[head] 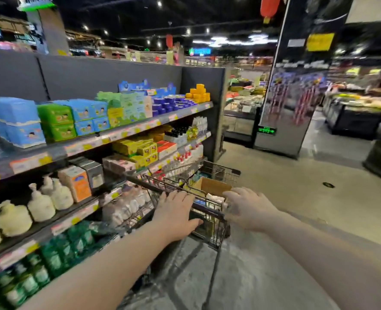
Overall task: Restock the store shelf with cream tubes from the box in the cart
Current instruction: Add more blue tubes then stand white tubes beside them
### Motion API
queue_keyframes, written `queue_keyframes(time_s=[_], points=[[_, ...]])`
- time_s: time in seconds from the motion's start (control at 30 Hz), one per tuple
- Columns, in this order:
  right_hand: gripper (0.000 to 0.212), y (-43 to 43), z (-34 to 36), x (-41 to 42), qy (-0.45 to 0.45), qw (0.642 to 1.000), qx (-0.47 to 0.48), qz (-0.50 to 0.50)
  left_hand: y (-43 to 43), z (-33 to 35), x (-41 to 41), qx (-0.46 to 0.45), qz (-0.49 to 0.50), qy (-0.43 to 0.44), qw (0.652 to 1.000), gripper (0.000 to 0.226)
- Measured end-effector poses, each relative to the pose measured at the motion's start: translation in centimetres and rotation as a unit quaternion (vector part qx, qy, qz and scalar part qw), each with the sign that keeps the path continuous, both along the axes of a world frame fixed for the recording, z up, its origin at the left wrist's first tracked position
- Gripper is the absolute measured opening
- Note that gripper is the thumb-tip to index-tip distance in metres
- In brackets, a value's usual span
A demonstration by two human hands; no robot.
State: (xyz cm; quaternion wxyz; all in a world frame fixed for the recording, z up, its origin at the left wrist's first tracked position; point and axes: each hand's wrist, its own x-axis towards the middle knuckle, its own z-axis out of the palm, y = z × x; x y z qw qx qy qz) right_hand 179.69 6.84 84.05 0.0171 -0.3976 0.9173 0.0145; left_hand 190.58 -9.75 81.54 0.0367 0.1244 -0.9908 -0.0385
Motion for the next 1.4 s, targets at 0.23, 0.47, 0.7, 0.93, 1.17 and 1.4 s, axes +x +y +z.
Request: queue_keyframes(time_s=[0.23,0.47,0.7,0.93,1.17,1.4], points=[[0.065,4.6,-2.9,-6.4,-0.024,0.998,0.0,-0.062,3.2,-2.7,-9.6,-0.001,-0.071,-0.018,0.997,0.064],[0.067,3.5,-4.9,-16.5,-0.029,0.995,0.025,-0.096,2.6,-6.1,-21.2,0.043,-0.1,-0.032,0.994,0.059],[0.065,1.1,-7.9,-25.3,-0.074,0.991,0.049,-0.102,-0.5,-9.7,-30.5,0.062,-0.086,-0.078,0.991,0.061],[0.063,-0.6,-10.2,-35.2,-0.101,0.99,0.075,-0.063,-1.8,-12.8,-37.7,0.07,-0.041,-0.099,0.992,0.06],[0.064,-1.8,-11.7,-47.3,-0.096,0.992,0.075,0.038,-2.4,-14.6,-45.4,0.096,0.088,-0.118,0.984,0.056],[0.062,-1.7,-11.4,-58.9,-0.084,0.986,0.092,0.107,0.0,-15.3,-52.3,0.101,0.173,-0.121,0.972,0.064]])
